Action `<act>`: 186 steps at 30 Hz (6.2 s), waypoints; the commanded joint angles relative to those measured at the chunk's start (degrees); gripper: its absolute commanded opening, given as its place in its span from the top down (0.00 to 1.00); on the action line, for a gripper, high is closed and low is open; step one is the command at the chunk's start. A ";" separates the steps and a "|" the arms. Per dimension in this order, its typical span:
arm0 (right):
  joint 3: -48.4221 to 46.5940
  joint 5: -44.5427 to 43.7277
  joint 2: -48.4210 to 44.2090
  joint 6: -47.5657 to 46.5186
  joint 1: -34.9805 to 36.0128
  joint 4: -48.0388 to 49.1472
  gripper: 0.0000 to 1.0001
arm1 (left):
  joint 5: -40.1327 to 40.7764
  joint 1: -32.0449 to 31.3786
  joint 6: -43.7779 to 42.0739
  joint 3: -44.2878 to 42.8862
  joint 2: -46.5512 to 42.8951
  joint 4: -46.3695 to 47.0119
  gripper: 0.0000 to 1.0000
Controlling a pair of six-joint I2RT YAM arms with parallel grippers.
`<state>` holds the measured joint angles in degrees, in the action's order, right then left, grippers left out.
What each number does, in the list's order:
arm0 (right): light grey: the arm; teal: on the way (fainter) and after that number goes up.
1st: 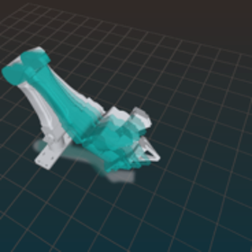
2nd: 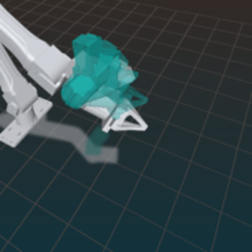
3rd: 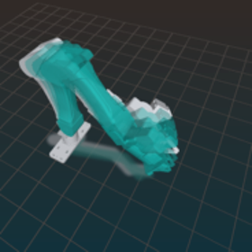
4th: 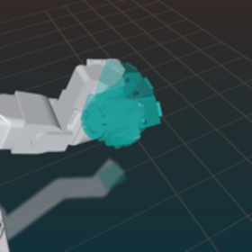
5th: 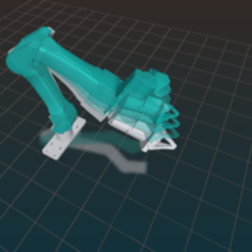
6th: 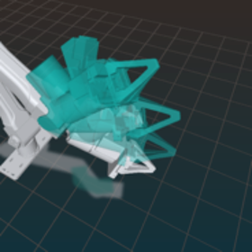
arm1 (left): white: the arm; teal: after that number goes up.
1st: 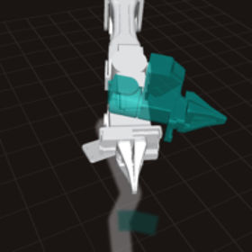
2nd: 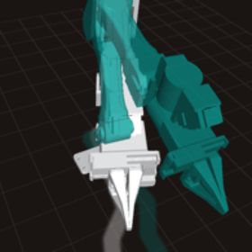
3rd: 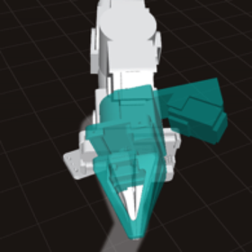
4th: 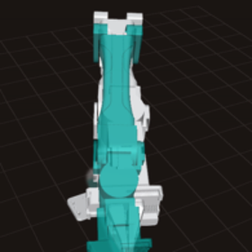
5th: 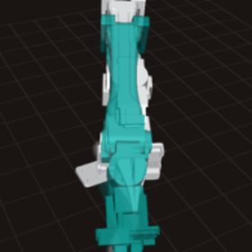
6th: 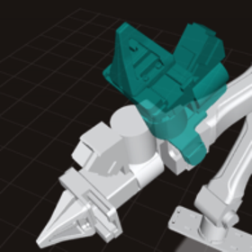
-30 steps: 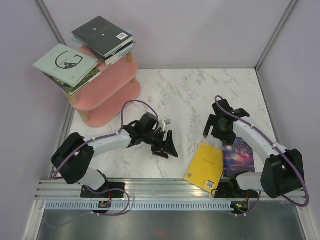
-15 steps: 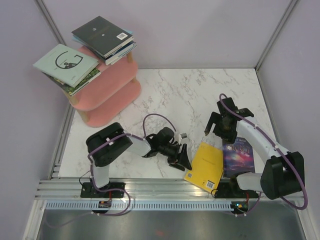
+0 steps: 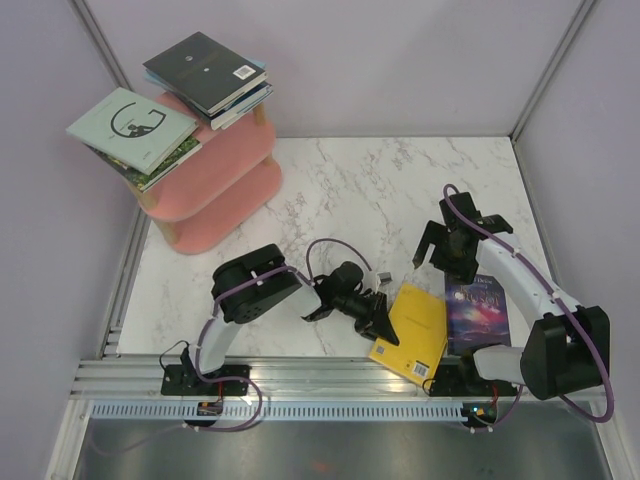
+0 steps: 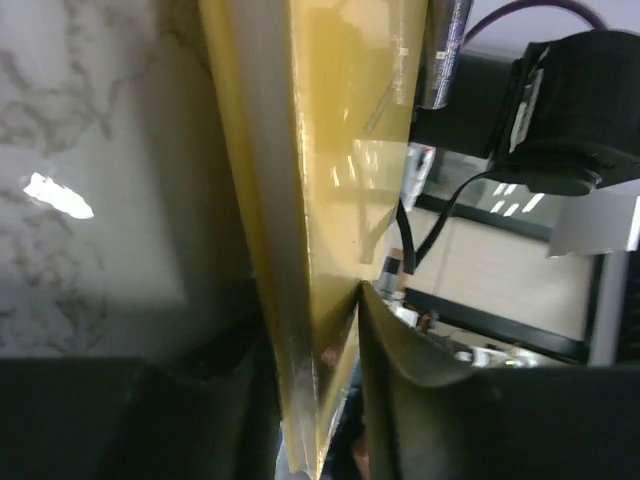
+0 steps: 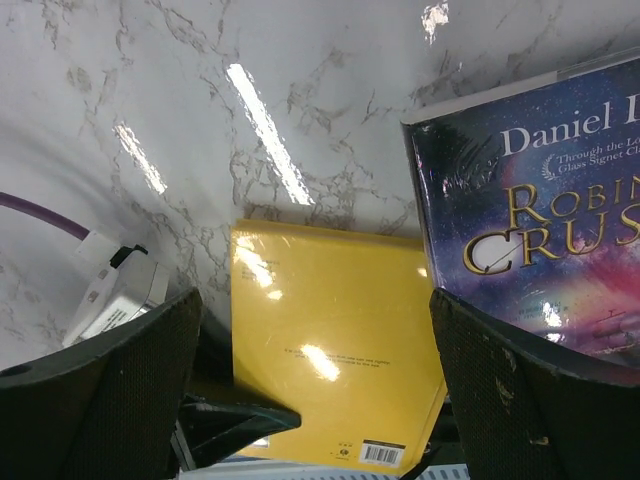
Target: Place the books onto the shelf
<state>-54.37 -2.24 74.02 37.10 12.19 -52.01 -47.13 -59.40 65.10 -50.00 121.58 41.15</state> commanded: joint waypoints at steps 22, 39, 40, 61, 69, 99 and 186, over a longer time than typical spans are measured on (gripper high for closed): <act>-15.51 6.98 5.52 3.59 -1.37 6.21 0.02 | 12.41 11.57 -18.95 -3.08 -53.97 -51.75 0.98; -13.75 11.91 9.74 3.24 -1.20 10.88 0.02 | 33.67 38.12 -38.38 -64.77 -57.43 -99.76 0.98; -13.57 12.00 9.74 3.24 -1.11 10.88 0.02 | 35.34 38.30 -38.64 -67.57 -56.98 -100.64 0.98; -9.18 15.51 8.77 1.75 6.71 12.46 0.02 | 32.21 69.75 -34.78 -73.50 -51.18 -93.71 0.98; -8.47 16.48 10.09 1.13 7.85 13.25 0.02 | 19.81 81.97 -29.16 -68.31 -50.22 -88.00 0.98; -6.71 16.57 11.32 0.16 7.85 13.69 0.03 | 10.48 94.82 -22.82 -48.00 -47.05 -87.28 0.73; 33.61 16.82 6.41 14.55 -37.60 25.63 0.07 | 13.12 5.34 -11.67 -7.93 -27.10 -47.48 0.21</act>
<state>-34.87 -2.15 75.70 44.27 -29.36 -26.09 -34.61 -54.33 51.81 -59.31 93.03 -9.80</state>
